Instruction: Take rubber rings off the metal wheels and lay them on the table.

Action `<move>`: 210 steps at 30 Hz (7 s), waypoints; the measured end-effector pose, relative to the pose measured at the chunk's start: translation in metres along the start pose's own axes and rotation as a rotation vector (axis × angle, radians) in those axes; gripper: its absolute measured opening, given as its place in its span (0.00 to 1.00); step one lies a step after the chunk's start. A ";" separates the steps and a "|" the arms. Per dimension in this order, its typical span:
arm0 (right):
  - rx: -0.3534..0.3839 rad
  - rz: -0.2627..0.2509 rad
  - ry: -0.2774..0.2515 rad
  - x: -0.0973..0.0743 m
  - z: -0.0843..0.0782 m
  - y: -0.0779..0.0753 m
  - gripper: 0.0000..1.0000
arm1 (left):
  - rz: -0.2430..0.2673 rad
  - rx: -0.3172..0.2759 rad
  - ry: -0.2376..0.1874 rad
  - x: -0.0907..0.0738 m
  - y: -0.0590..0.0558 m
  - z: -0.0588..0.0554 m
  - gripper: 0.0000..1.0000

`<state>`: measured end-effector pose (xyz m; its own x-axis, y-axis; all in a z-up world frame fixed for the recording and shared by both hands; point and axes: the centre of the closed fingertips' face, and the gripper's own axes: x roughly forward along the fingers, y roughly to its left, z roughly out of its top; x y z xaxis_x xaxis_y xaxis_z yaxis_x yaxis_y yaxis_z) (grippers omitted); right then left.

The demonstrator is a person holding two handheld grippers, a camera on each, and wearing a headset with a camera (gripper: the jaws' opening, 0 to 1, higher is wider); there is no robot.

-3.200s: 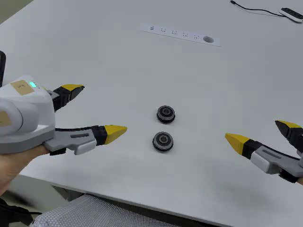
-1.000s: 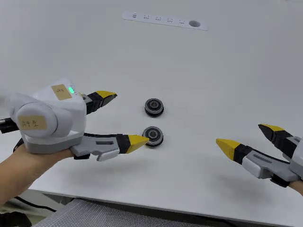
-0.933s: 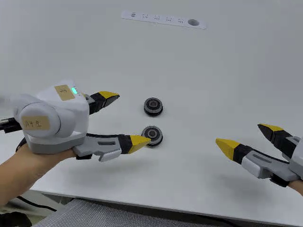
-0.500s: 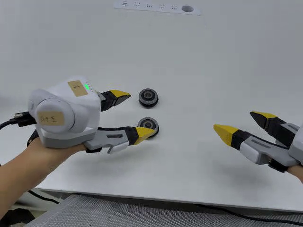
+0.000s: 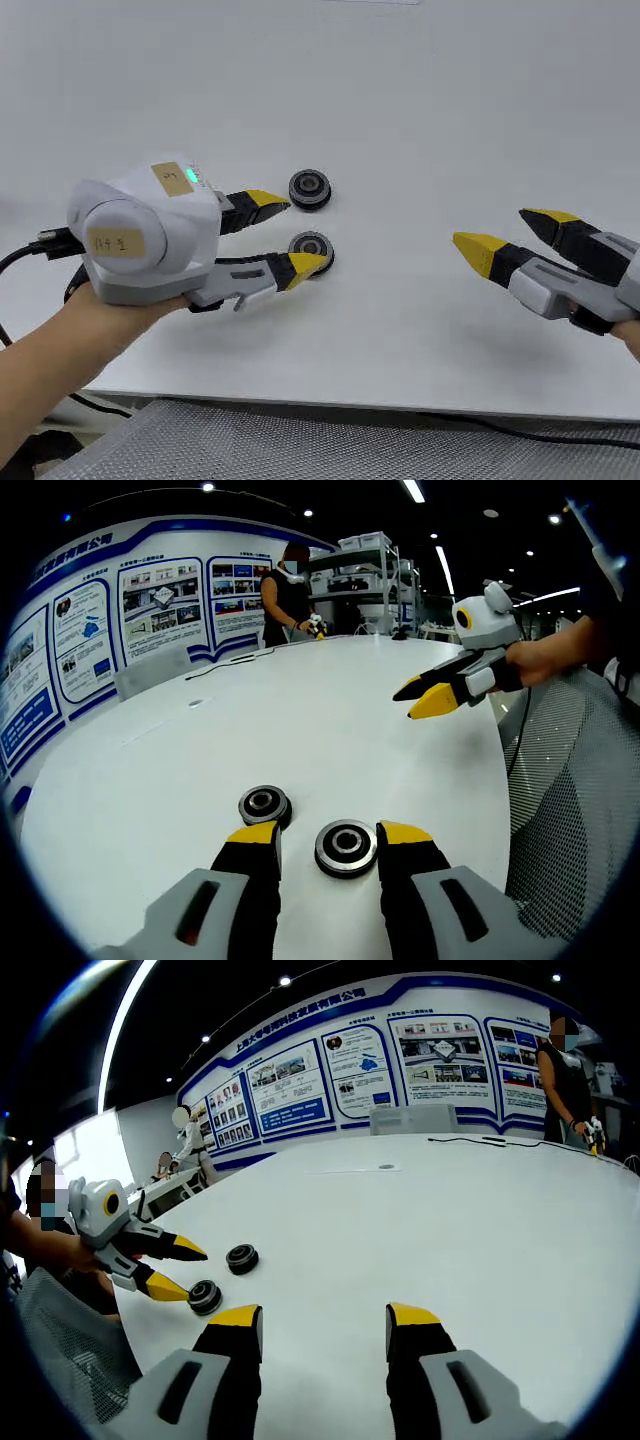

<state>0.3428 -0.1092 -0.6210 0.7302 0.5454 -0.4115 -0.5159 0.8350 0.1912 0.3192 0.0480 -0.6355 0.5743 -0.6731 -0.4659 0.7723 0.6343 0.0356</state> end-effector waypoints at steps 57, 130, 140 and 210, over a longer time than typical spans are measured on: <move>0.033 0.009 -0.019 0.001 0.004 0.002 0.50 | -0.092 0.000 0.066 0.006 -0.012 -0.011 0.15; 0.503 0.502 0.198 0.069 -0.019 0.143 0.47 | -0.143 0.099 0.096 0.006 -0.011 -0.012 0.13; 0.529 0.509 0.208 0.068 -0.019 0.145 0.44 | -0.142 0.099 0.095 0.006 -0.011 -0.012 0.13; 0.574 0.462 0.224 0.063 -0.025 0.142 0.40 | -0.141 0.099 0.105 0.006 -0.012 -0.013 0.13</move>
<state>0.3044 0.0419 -0.6425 0.3575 0.8711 -0.3366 -0.3881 0.4664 0.7949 0.3103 0.0410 -0.6500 0.4309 -0.7062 -0.5617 0.8691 0.4924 0.0476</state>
